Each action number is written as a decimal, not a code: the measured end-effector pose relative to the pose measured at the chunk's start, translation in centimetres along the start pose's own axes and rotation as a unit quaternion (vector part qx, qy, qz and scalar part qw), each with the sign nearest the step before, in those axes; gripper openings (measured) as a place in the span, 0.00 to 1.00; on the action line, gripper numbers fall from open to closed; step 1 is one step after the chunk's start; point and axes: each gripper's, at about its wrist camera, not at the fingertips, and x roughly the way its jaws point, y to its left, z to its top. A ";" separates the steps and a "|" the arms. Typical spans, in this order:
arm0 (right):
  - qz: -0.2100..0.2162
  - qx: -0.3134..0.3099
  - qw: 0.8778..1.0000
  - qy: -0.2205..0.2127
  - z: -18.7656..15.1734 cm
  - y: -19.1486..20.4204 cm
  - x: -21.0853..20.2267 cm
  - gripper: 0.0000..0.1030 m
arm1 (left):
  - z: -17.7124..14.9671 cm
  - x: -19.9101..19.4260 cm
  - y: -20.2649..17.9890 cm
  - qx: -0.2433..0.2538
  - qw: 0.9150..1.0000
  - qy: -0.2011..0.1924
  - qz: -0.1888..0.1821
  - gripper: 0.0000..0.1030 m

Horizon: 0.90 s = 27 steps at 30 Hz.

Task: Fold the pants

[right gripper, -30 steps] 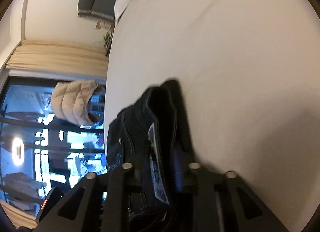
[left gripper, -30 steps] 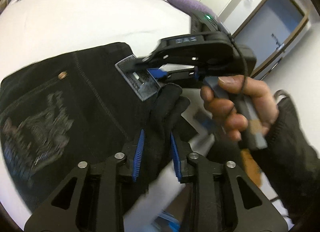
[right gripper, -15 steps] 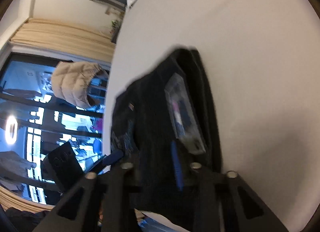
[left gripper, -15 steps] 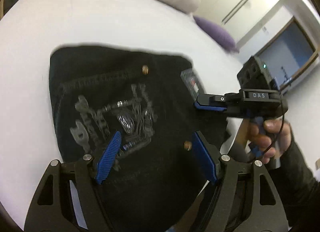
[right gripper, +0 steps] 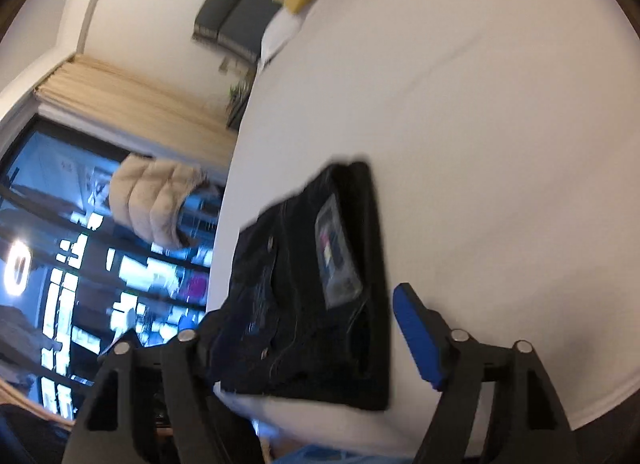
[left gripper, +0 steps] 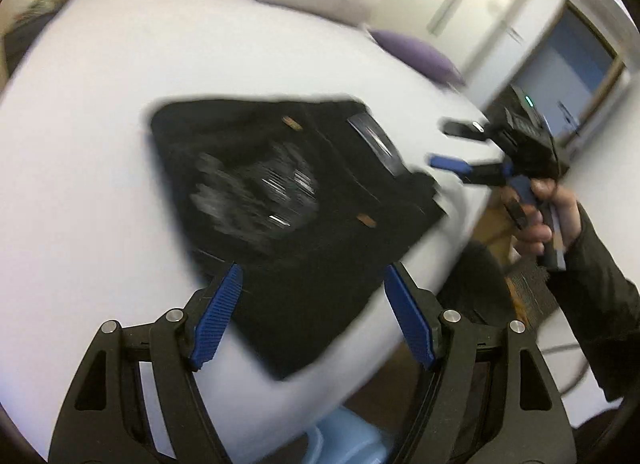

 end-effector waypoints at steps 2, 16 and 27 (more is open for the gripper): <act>0.003 0.015 1.000 0.008 1.0 -0.6 0.5 0.74 | 0.4 -0.5 2.0 -0.024 1.000 -0.015 0.006 0.73; 0.011 0.040 0.992 0.115 3.4 -1.7 9.2 0.62 | 3.8 5.3 10.3 -0.190 0.976 0.078 -0.074 0.70; -0.069 0.000 0.992 0.107 2.4 0.8 9.8 0.23 | 4.5 5.5 8.6 -0.185 0.976 0.093 -0.071 0.22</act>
